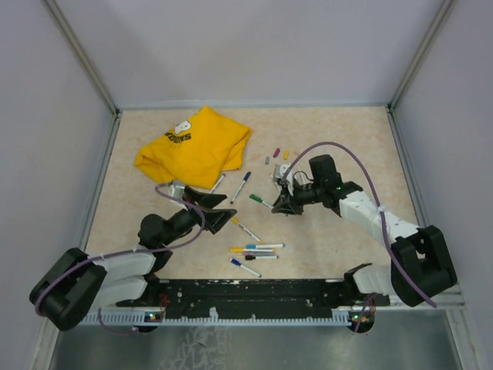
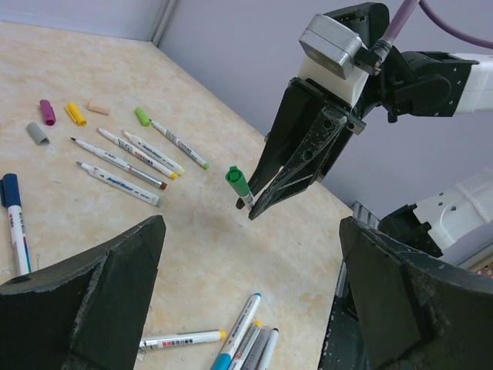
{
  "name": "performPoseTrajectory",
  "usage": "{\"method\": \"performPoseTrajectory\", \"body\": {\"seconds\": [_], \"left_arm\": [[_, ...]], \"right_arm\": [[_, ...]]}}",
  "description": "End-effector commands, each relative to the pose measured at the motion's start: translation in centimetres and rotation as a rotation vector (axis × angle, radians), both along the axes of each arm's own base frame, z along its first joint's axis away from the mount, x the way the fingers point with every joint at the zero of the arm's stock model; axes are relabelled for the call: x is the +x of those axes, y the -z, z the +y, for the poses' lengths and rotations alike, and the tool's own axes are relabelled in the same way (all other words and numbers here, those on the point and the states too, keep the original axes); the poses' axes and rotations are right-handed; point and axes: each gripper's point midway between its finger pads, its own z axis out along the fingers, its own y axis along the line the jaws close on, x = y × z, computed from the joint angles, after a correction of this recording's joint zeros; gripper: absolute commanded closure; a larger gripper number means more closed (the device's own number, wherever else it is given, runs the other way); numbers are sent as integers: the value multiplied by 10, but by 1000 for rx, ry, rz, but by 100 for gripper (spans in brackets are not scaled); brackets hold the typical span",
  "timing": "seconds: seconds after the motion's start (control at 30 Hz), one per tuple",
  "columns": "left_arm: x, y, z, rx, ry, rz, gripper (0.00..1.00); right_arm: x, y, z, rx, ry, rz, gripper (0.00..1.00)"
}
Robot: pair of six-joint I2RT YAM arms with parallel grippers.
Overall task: Open the pen caps
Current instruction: Pick up the pen from the center of the board.
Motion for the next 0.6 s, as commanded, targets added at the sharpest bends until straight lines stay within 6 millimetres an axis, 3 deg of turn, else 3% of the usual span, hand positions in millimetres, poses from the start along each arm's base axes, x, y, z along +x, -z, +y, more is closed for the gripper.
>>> {"method": "performPoseTrajectory", "body": {"seconds": [0.0,0.57], "left_arm": [[-5,-14,4,-63,20,-40,0],[0,-20,1,-62,23,-51,0]], "right_arm": [[15,-29,10,68,8,-28,100],[18,-28,16,88,46,86,100]]}}
